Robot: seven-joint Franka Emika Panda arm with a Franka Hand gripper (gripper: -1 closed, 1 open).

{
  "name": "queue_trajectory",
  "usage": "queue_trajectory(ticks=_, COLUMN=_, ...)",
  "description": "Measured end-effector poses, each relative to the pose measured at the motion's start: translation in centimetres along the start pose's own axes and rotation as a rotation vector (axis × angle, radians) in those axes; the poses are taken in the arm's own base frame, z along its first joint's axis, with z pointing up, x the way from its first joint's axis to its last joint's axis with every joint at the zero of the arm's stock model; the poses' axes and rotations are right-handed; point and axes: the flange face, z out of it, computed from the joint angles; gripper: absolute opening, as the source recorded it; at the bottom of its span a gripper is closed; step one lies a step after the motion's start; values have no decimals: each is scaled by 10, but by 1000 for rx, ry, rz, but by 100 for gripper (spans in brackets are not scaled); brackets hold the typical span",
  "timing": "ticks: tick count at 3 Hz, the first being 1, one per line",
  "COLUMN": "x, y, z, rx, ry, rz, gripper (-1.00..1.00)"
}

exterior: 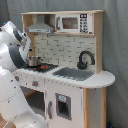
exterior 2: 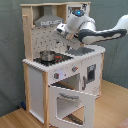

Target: Play with the kitchen

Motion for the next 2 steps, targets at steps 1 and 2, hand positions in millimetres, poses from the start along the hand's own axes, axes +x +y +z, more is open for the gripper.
queue_trajectory(ticks=1, x=-3, y=4, z=8, rx=58, ry=-12, rz=-29, gripper=100)
queue_trajectory(ticks=2, x=-5, y=10, z=11, rx=108, ry=-17, rz=-52, gripper=100)
